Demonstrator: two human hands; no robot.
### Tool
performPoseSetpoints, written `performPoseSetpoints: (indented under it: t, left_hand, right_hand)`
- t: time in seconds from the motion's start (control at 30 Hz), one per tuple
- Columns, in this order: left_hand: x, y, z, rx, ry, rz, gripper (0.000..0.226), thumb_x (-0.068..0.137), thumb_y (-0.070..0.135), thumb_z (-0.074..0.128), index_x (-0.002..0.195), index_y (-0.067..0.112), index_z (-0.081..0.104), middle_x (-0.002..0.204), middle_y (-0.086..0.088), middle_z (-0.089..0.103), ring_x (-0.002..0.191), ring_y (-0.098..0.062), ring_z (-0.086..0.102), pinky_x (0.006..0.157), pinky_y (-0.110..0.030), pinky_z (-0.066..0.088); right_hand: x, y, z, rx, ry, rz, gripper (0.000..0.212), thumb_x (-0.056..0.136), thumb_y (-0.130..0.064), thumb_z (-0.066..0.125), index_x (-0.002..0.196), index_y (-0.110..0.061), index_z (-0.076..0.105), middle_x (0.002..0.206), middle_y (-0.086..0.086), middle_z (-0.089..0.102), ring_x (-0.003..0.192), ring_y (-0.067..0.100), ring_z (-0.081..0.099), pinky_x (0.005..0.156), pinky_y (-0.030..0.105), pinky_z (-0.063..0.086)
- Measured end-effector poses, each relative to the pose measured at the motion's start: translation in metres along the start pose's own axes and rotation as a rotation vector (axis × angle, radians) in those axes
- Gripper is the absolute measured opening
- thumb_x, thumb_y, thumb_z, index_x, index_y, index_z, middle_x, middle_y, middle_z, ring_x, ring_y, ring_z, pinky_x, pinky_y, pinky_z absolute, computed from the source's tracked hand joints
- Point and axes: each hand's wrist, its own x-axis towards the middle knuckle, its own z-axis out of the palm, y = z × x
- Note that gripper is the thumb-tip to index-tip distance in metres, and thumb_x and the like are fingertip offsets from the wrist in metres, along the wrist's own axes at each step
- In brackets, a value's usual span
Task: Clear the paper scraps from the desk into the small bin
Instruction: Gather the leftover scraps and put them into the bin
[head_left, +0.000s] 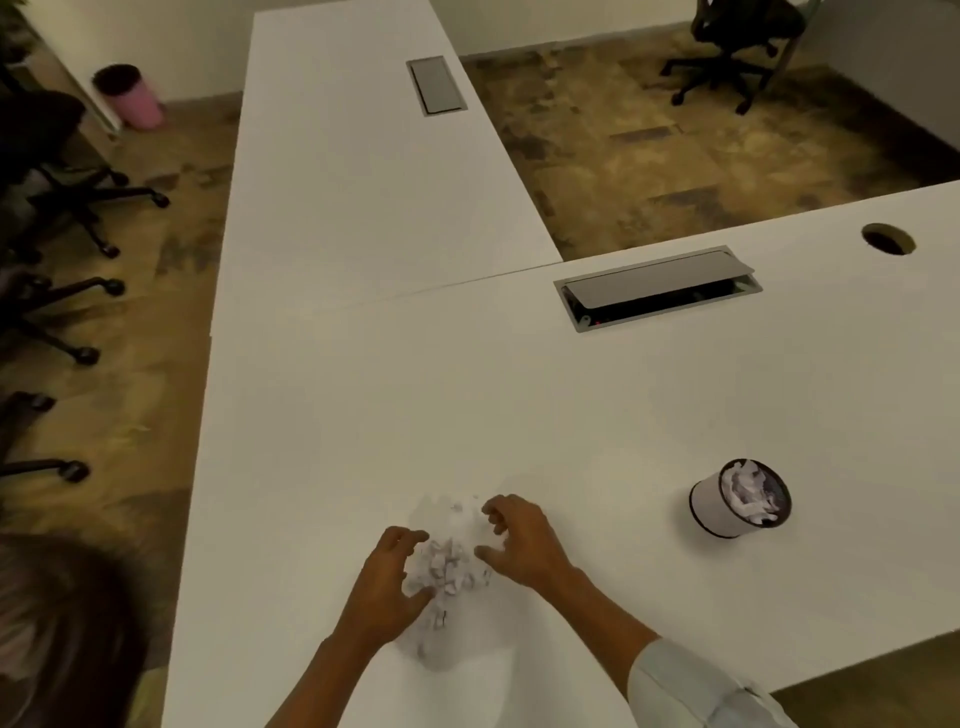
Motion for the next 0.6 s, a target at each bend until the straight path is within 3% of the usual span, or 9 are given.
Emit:
performPoseSetpoints:
  t: [0.07, 0.17, 0.33, 0.47, 0.6]
  left_hand:
    - [-0.008, -0.007, -0.005, 0.115, 0.004, -0.01, 0.078, 0.063, 0.04, 0.082, 0.131, 0.025, 0.047, 0.126, 0.007, 0.042, 0.112, -0.011, 0.05, 0.078, -0.024, 0.054]
    - [-0.018, -0.017, -0.008, 0.233, -0.052, -0.135, 0.105, 0.055, 0.056, 0.081, 0.143, 0.027, 0.03, 0.137, 0.003, 0.032, 0.121, -0.017, 0.044, 0.08, -0.029, 0.054]
    - [-0.031, -0.031, -0.005, 0.291, -0.176, -0.293, 0.142, 0.038, 0.068, 0.081, 0.15, 0.026, 0.006, 0.143, -0.002, 0.019, 0.126, -0.022, 0.037, 0.083, -0.032, 0.054]
    - [-0.035, -0.033, 0.005, 0.302, -0.226, -0.29, 0.14, 0.038, 0.066, 0.081, 0.15, 0.032, 0.004, 0.143, -0.003, 0.013, 0.126, -0.025, 0.039, 0.085, -0.033, 0.054]
    - [-0.038, -0.033, 0.021, 0.288, -0.197, -0.237, 0.106, 0.061, 0.054, 0.08, 0.147, 0.029, 0.024, 0.139, -0.004, 0.029, 0.116, -0.02, 0.052, 0.086, -0.027, 0.053]
  right_hand:
    - [0.01, -0.002, -0.008, -0.078, -0.01, -0.049, 0.06, 0.075, -0.039, 0.075, 0.127, -0.016, 0.055, 0.125, 0.003, 0.059, 0.109, 0.017, 0.059, 0.09, 0.034, 0.052]
    - [0.018, -0.011, -0.004, -0.158, -0.158, -0.066, 0.078, 0.083, -0.044, 0.069, 0.146, -0.013, 0.034, 0.154, 0.006, 0.035, 0.142, 0.023, 0.034, 0.115, 0.037, 0.034]
    - [0.005, -0.022, 0.037, -0.257, -0.325, -0.176, 0.092, 0.09, -0.056, 0.055, 0.155, -0.012, 0.008, 0.165, 0.008, 0.004, 0.153, 0.023, -0.002, 0.125, 0.043, 0.004]
    - [-0.012, -0.026, 0.064, -0.415, -0.315, -0.278, 0.087, 0.09, -0.054, 0.052, 0.156, -0.018, 0.007, 0.165, 0.01, 0.003, 0.152, 0.027, -0.004, 0.124, 0.045, 0.005]
    - [-0.027, -0.026, 0.081, -0.514, -0.288, -0.314, 0.058, 0.095, -0.018, 0.056, 0.148, -0.016, 0.032, 0.163, 0.011, 0.013, 0.151, 0.03, 0.007, 0.121, 0.05, 0.019]
